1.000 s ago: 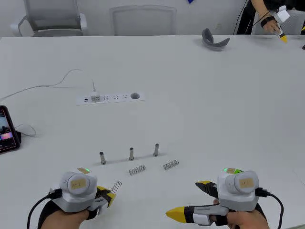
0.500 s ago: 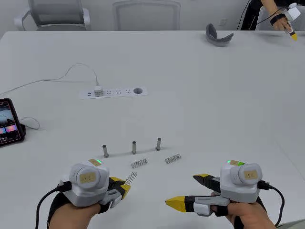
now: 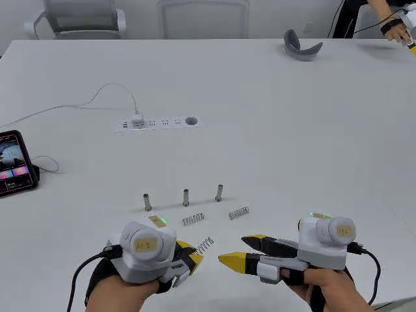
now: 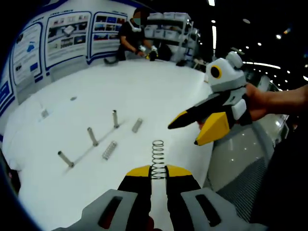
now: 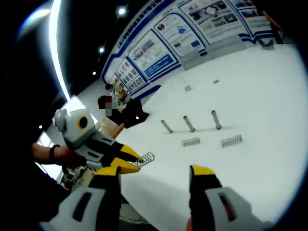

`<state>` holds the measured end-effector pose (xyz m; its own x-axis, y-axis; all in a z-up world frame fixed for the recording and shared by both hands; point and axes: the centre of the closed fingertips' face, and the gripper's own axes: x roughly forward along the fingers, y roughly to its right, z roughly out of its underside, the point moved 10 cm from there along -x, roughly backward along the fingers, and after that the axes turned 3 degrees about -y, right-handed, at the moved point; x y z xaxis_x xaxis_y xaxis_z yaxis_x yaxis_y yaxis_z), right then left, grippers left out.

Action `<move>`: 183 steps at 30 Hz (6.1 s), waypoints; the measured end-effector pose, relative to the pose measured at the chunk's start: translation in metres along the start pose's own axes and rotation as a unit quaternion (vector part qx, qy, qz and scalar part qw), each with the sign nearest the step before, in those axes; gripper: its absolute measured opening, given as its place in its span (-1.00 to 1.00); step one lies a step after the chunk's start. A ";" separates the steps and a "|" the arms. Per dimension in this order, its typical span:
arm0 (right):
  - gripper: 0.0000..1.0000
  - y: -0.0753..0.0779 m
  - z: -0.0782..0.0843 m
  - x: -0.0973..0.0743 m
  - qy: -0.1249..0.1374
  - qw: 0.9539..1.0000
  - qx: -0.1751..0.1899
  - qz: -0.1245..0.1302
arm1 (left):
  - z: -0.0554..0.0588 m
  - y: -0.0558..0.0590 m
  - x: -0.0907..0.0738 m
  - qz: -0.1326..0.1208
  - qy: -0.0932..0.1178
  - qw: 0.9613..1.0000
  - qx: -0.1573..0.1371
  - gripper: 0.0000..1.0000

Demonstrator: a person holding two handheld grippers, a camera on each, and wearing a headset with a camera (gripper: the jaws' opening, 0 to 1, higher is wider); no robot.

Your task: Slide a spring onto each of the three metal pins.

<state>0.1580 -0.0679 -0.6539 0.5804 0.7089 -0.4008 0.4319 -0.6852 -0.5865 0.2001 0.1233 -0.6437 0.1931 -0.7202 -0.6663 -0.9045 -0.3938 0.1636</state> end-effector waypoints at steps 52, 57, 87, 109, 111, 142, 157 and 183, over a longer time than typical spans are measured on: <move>-0.76 -0.022 -0.042 -0.009 -0.073 0.992 -0.072 -0.071 | -0.039 0.017 0.009 0.093 0.023 0.992 0.088 -0.81; -0.76 -0.027 -0.060 -0.012 -0.121 0.980 -0.138 -0.073 | -0.050 0.015 0.005 0.104 0.037 0.989 0.098 -0.81; -0.75 -0.044 -0.080 0.002 -0.280 0.896 -0.320 -0.127 | -0.048 0.022 -0.005 0.108 0.061 0.985 0.120 -0.80; -0.76 -0.039 -0.077 0.026 -0.262 0.905 -0.315 -0.113 | -0.007 -0.012 -0.027 0.013 0.085 0.996 -0.016 -0.48; -0.76 -0.037 -0.077 0.028 -0.263 0.905 -0.316 -0.111 | -0.006 -0.016 -0.030 0.003 0.087 0.996 -0.024 -0.46; -0.75 -0.025 -0.091 0.105 -0.310 0.863 -0.390 -0.078 | 0.042 -0.068 -0.082 -0.129 0.090 0.981 -0.110 0.06; -0.75 -0.015 -0.115 0.140 -0.320 0.847 -0.417 -0.073 | 0.058 -0.078 -0.085 -0.147 0.080 0.977 -0.133 0.38; -0.75 -0.011 -0.141 0.205 -0.311 0.845 -0.430 -0.074 | 0.074 -0.087 -0.089 -0.152 0.069 0.974 -0.153 0.54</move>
<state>0.3702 0.0614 -0.6306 0.1169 0.5649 -0.8169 0.9645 -0.2605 -0.0421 0.2341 0.2637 -0.6523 0.5024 -0.6051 -0.6176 -0.6461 -0.7374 0.1969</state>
